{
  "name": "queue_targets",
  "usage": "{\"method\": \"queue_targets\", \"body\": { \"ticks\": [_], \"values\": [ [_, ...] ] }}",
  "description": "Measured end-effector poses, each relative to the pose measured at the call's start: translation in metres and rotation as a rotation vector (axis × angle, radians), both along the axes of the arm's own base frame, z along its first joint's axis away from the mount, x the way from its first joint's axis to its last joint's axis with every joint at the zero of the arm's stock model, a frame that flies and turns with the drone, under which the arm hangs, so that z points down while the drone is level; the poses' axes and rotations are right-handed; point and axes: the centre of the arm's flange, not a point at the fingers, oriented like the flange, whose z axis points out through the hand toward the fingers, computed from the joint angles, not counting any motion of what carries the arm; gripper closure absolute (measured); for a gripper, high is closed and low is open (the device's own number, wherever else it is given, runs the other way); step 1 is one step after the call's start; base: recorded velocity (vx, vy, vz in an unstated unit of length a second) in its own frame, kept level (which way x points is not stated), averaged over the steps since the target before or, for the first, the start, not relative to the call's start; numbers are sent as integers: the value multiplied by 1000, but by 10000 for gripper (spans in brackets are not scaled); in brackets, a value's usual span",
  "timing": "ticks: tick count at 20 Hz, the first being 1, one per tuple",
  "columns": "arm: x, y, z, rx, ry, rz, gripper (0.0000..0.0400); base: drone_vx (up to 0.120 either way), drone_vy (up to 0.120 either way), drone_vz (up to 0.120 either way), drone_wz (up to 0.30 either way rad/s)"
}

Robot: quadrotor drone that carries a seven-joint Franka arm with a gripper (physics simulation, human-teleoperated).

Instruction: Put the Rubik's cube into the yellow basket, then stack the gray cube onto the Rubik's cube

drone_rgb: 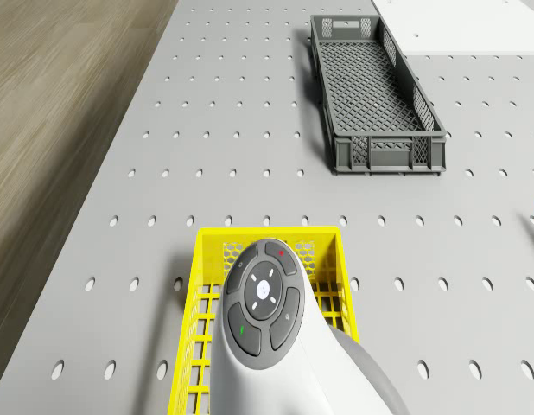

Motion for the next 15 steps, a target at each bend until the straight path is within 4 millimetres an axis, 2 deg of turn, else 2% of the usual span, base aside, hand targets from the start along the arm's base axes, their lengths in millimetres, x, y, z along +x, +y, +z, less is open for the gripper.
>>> {"method": "queue_targets", "body": {
  "ticks": [1,4,6,10,15],
  "values": [
    [0,0,1,0,0,0,138,0,0,0,0],
    [0,0,1,0,0,0,65,0,0,0,0],
    [0,0,-3,0,0,0,39,0,0,0,0],
    [0,0,-16,0,0,0,15,0,0,0,0],
    [0,0,-25,0,0,0,5,0,0,0,0]
  ]
}}
